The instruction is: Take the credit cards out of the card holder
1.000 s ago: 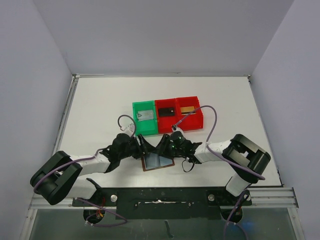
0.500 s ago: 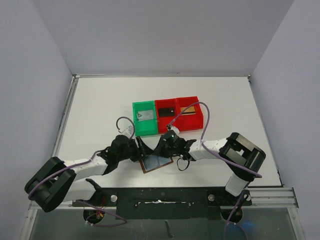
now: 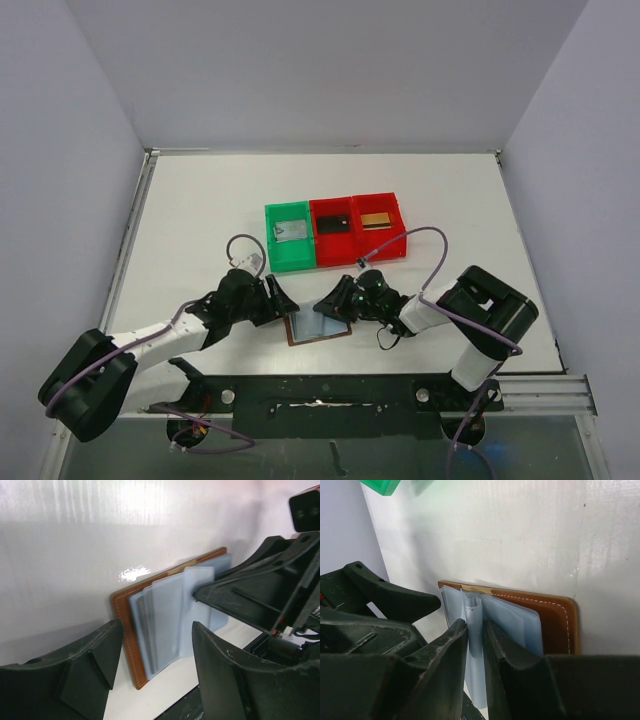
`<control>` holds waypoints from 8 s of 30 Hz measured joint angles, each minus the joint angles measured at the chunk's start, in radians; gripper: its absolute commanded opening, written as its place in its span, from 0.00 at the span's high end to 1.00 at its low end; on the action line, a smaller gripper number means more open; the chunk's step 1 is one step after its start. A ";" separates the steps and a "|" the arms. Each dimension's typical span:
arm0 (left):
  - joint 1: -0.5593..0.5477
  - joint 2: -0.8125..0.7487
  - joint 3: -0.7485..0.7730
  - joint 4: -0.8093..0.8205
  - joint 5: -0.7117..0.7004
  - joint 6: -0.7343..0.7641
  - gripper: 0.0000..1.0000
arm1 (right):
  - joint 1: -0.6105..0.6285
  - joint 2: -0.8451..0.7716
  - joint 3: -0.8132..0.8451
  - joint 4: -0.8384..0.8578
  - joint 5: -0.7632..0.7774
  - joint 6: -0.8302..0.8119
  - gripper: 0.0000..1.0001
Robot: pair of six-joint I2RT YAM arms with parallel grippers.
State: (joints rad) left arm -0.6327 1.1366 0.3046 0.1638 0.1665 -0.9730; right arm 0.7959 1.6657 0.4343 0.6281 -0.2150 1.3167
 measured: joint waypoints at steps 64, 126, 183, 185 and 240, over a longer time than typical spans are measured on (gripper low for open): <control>0.159 -0.321 0.094 -0.421 -0.076 0.026 0.41 | 0.180 0.060 0.515 -0.784 0.255 -0.373 0.62; -0.023 0.241 -0.134 0.571 0.156 -0.266 0.41 | 0.021 -0.078 0.141 -0.257 0.000 -0.110 0.44; -0.075 -0.002 0.261 0.019 -0.021 -0.073 0.31 | 0.047 -0.594 0.101 -0.794 0.373 -0.278 0.38; -0.039 -0.131 0.242 -0.087 -0.105 -0.070 0.31 | 0.098 -0.499 0.184 -0.819 0.394 -0.306 0.37; 0.019 -0.435 0.027 -0.387 -0.104 -0.056 0.22 | 0.165 0.037 0.445 -0.663 0.179 -0.393 0.45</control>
State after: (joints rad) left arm -0.6136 0.7013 0.3321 -0.2234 0.0628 -1.0290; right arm 0.9611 1.7031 0.8795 -0.0349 -0.0360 0.9237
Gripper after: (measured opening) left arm 0.788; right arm 0.554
